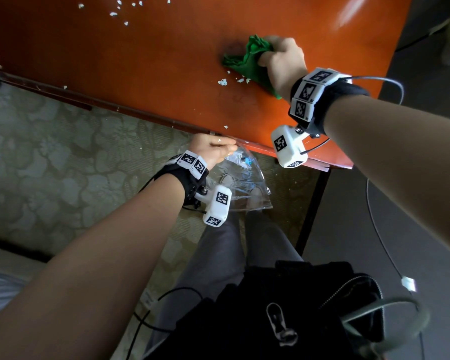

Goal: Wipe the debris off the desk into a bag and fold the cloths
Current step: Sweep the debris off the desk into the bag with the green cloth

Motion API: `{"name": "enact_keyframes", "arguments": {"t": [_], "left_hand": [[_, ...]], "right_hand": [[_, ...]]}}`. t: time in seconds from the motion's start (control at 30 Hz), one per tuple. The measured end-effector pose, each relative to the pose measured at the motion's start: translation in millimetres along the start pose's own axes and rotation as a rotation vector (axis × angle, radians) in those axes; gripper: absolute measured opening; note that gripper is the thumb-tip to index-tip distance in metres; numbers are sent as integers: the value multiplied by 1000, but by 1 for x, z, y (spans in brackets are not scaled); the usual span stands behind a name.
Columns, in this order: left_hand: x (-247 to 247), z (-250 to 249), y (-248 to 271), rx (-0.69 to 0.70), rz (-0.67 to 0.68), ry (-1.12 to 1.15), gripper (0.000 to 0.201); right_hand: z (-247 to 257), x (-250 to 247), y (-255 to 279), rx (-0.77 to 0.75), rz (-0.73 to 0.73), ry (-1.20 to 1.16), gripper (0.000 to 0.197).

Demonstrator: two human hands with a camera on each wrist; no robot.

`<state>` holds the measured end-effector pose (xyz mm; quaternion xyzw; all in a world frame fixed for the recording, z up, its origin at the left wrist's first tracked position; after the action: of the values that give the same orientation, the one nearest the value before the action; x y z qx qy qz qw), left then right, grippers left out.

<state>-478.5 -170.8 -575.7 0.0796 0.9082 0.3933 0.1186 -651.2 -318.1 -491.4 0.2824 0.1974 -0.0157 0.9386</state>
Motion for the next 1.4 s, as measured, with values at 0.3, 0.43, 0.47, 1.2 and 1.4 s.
{"name": "enact_keyframes", "arguments": {"t": [0.3, 0.43, 0.47, 1.2, 1.4], "left_hand": [[-3, -3, 9, -111, 24, 11, 49], [-4, -3, 6, -81, 46, -37, 49], [-5, -3, 6, -73, 58, -52, 48], [23, 13, 20, -277, 59, 671, 53], [29, 14, 20, -275, -66, 1244, 63]], "right_hand": [[1, 0, 2, -2, 1, 5, 44], [2, -2, 2, -17, -9, 3, 41], [2, -3, 2, -21, -13, 2, 40], [4, 0, 7, -38, -21, 16, 40], [13, 17, 2, -76, 50, 128, 46]]}}
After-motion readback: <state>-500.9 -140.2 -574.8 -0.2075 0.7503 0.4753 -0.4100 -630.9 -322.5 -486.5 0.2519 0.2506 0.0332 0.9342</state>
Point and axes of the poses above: each hand's wrist, its own y-axis away from the middle knuckle, its own x-axis out of the palm, z = x × y, the point moved 10 cm from there along -y, towards the middle knuckle, and after that the axes turned 2 degrees about x, right-handed, at the moved point
